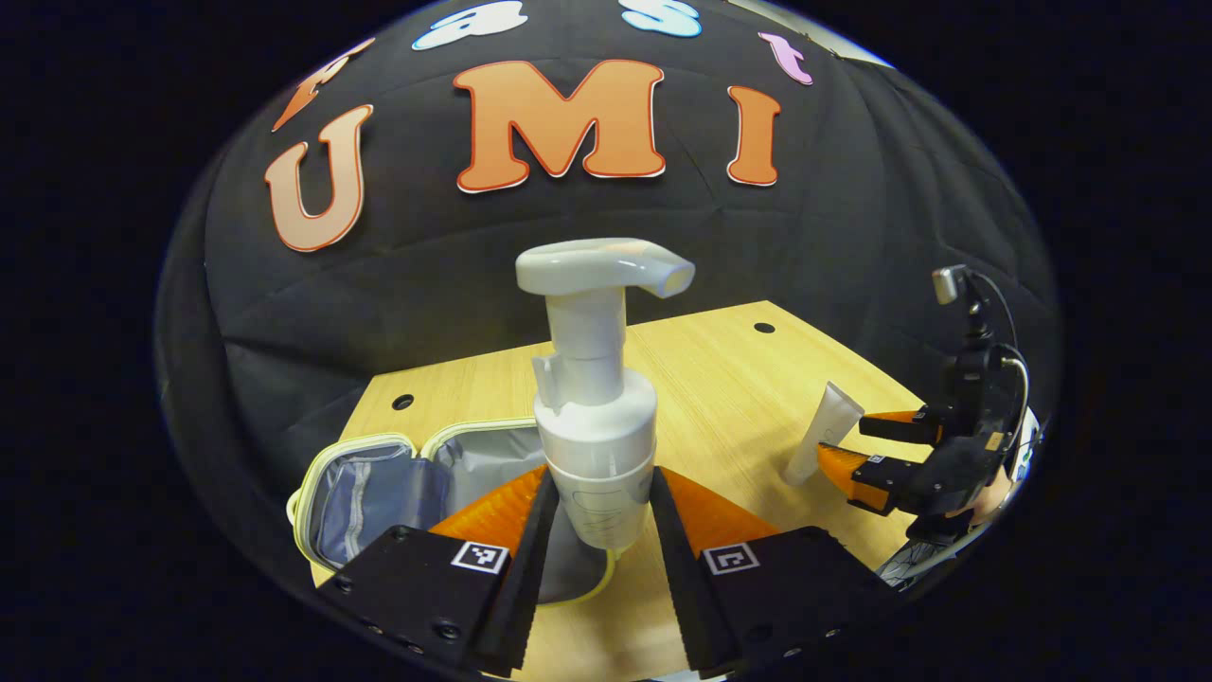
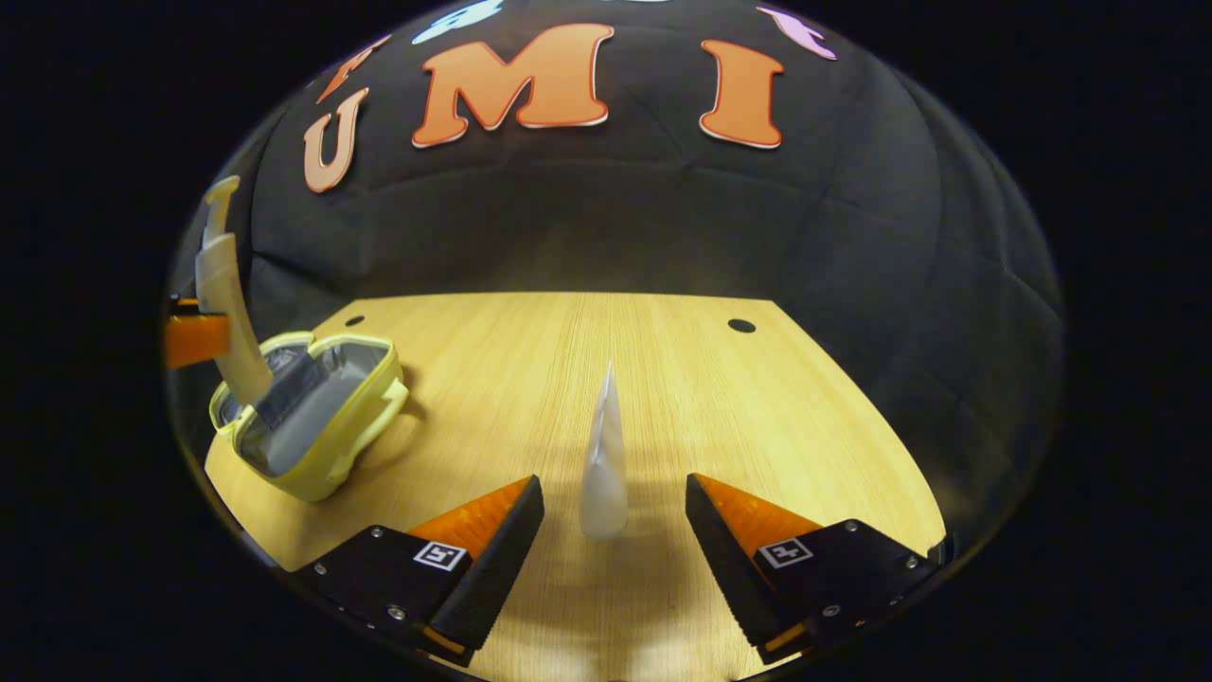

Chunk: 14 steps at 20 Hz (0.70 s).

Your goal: First open the suitcase, pack the skin care products into it, and then close the suitcase.

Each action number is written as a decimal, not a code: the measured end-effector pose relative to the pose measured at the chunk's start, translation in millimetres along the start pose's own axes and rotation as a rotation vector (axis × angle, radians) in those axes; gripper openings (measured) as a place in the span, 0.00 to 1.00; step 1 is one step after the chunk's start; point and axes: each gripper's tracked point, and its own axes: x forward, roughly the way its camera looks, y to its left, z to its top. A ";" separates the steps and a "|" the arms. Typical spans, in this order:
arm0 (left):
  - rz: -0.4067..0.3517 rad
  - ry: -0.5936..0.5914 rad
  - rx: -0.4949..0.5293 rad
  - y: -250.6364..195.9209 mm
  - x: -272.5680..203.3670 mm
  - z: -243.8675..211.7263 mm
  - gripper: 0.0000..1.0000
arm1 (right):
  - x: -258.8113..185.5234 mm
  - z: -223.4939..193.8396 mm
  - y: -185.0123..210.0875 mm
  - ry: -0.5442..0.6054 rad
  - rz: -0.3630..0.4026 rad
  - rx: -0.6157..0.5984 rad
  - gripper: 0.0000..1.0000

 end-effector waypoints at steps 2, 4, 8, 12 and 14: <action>0.014 0.008 -0.013 8.8 0.1 -4.5 0.60 | 8.4 -6.2 3.6 0.016 0.009 -0.003 0.96; 0.025 0.018 -0.027 16.1 -3.7 -7.3 0.60 | 20.9 -12.7 4.5 0.031 0.008 -0.021 0.93; 0.041 0.038 -0.054 26.1 -4.5 -16.0 0.60 | 36.5 -31.9 9.5 0.092 0.020 -0.030 0.75; 0.042 0.058 -0.065 36.9 -5.9 -25.6 0.60 | 40.5 -29.5 7.4 0.092 0.016 -0.029 0.49; 0.031 0.077 -0.084 42.7 -5.1 -31.5 0.60 | 36.2 -28.7 5.6 0.115 0.003 -0.013 0.41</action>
